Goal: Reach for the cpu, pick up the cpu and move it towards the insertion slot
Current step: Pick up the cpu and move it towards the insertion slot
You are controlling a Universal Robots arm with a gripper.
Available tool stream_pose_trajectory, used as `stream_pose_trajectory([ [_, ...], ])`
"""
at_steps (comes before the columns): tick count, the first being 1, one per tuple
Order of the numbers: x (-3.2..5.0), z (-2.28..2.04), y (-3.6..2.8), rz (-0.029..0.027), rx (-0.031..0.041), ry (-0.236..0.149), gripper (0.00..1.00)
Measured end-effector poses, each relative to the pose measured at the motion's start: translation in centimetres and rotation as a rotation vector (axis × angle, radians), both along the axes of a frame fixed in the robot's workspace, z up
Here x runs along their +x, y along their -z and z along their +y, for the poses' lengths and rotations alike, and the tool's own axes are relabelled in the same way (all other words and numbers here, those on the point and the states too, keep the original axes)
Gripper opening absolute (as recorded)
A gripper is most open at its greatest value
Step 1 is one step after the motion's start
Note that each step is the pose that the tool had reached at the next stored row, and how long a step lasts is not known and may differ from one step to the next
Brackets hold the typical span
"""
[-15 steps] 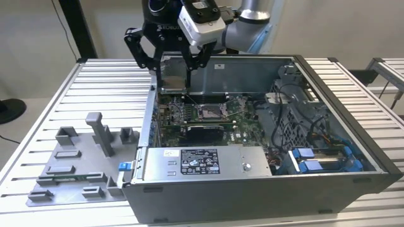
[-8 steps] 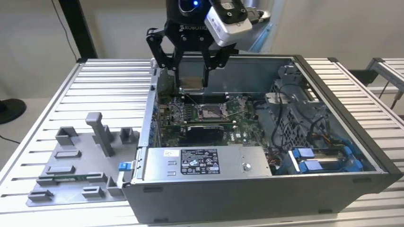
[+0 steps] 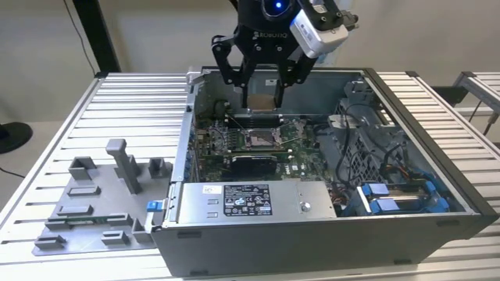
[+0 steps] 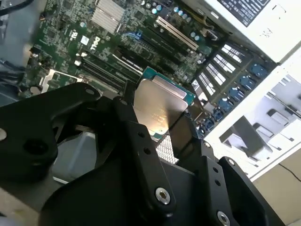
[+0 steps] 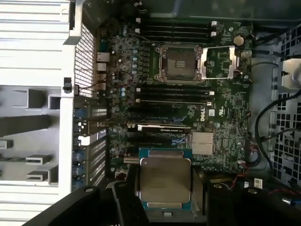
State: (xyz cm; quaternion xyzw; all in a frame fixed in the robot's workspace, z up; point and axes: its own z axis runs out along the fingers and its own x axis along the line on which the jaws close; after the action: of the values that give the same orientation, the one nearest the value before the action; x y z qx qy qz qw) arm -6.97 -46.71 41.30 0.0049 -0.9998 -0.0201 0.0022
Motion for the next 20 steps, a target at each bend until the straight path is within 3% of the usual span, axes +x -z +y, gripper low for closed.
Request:
stream_pose_trajectory([
  [4, 1.55, 0.0, 0.05, -0.0001, -0.0001, 0.001, 0.0],
  [11, 1.72, 0.02, 0.05, 0.0, -0.0003, 0.001, 0.0],
  [13, 1.72, 0.5, 0.06, -0.0001, -0.0003, 0.001, 0.0],
  [20, 1.73, 3.09, 0.15, -0.0001, -0.0002, 0.001, 0.0],
])
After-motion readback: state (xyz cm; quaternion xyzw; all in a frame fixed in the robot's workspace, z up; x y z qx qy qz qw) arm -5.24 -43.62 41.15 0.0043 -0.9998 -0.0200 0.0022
